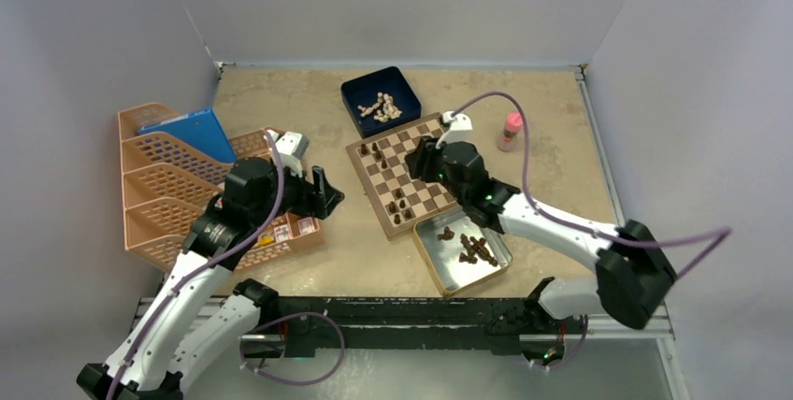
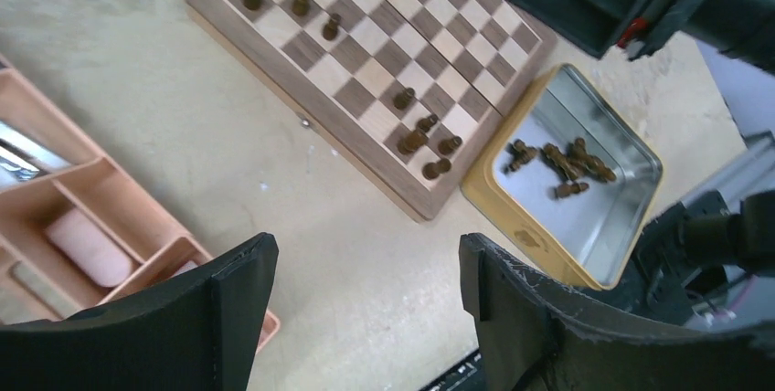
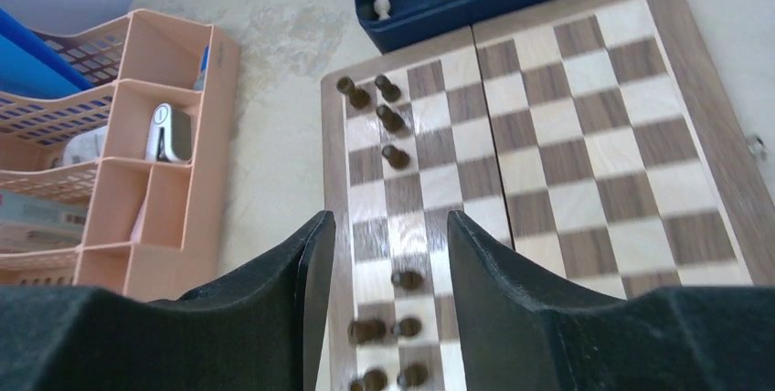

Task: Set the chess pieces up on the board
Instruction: Place the chess piece on the chessboard, then pick up the chess piece from the storage box.

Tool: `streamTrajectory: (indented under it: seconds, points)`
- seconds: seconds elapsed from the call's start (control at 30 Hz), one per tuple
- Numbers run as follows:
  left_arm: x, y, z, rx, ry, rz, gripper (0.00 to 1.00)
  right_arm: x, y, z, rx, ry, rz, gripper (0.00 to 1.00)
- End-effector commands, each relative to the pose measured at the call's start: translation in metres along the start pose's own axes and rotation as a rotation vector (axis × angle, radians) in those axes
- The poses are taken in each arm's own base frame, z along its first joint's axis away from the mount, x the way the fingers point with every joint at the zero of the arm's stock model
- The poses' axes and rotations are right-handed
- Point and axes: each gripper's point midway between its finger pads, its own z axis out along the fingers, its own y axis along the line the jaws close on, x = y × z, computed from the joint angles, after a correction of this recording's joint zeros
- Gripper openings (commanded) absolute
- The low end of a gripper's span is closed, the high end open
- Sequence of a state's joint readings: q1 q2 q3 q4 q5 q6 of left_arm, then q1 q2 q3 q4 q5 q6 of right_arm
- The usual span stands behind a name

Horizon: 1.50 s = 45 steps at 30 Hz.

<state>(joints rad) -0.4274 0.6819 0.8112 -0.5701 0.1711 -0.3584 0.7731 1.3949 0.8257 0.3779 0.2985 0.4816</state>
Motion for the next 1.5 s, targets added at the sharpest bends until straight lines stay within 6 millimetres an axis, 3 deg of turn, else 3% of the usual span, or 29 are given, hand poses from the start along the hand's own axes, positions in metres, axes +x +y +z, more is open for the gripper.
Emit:
streamTrajectory:
  seconds: [0.0, 0.1, 0.3, 0.4, 0.73, 0.9, 1.1, 1.47]
  points:
    - [-0.007, -0.026, 0.003, 0.147, 0.003, 0.014, 0.71, 0.014, -0.026, -0.042, 0.131, 0.081, 0.152, 0.51]
    - [-0.008, -0.027, 0.003, 0.156, 0.003, 0.037, 0.7, 0.03, -0.04, -0.067, 0.185, 0.141, 0.218, 0.51]
    - [-0.006, -0.016, -0.002, 0.105, -0.027, 0.08, 0.69, 0.064, -0.056, -0.094, 0.179, 0.246, 0.134, 0.5]
    - [-0.002, -0.014, -0.002, 0.102, -0.041, 0.068, 0.69, 0.072, -0.051, -0.094, 0.138, 0.26, 0.157, 0.49]
    - [-0.002, -0.015, -0.011, 0.109, -0.07, 0.073, 0.69, 0.113, -0.085, -0.102, 0.379, 0.374, 0.267, 0.35]
    - [-0.003, -0.015, -0.011, 0.108, -0.075, 0.078, 0.69, 0.122, -0.092, -0.106, 0.419, 0.408, 0.263, 0.34]
    - [-0.003, -0.016, -0.011, 0.116, -0.076, 0.086, 0.7, 0.144, -0.099, -0.097, 0.46, 0.492, 0.189, 0.35]
    - [-0.003, -0.016, -0.014, 0.112, -0.087, 0.08, 0.7, 0.158, -0.09, -0.089, 0.448, 0.544, 0.123, 0.35]
